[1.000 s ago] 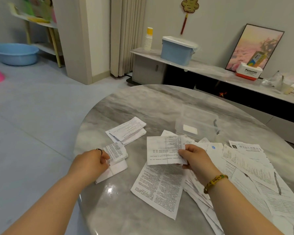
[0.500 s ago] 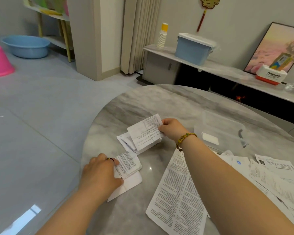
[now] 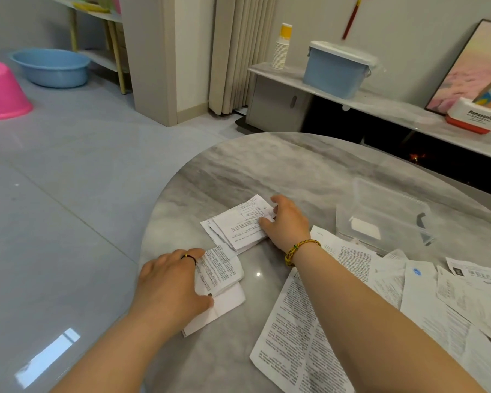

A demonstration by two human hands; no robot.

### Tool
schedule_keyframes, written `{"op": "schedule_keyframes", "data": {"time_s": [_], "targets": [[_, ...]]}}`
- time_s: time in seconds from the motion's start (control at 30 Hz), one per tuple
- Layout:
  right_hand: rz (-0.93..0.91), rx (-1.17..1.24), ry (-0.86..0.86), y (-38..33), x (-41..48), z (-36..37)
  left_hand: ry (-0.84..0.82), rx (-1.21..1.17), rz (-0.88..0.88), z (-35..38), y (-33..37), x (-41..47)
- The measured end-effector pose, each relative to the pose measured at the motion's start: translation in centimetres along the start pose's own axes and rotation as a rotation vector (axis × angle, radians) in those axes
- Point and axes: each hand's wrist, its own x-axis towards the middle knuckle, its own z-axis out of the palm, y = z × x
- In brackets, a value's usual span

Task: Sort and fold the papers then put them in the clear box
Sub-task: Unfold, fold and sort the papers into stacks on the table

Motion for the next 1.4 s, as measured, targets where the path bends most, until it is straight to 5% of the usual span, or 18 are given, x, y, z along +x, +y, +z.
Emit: {"op": "schedule_keyframes", "data": {"time_s": [0.5,0.73,1.2,1.4], "targets": [[-0.062,0.156,0.044,0.3,-5.5,-1.5,-0.066,0.001,0.101,-0.9,0.1,-1.6],[-0.376,-0.102,-0.136,-0.3,-13.1,-0.3,-0.109,0.002,0.090,-1.2,-0.4,-1.6],[-0.437,-0.289,0.109,-1.4,-12.7,1.7,-0.140,0.044,0.122,-1.7,-0.4,-2.9],[-0.440,-0.245,-0.014,-0.6,-13.1,0.6,-0.151,0.113,0.130,-1.0,-0.2,-3.2]]}}
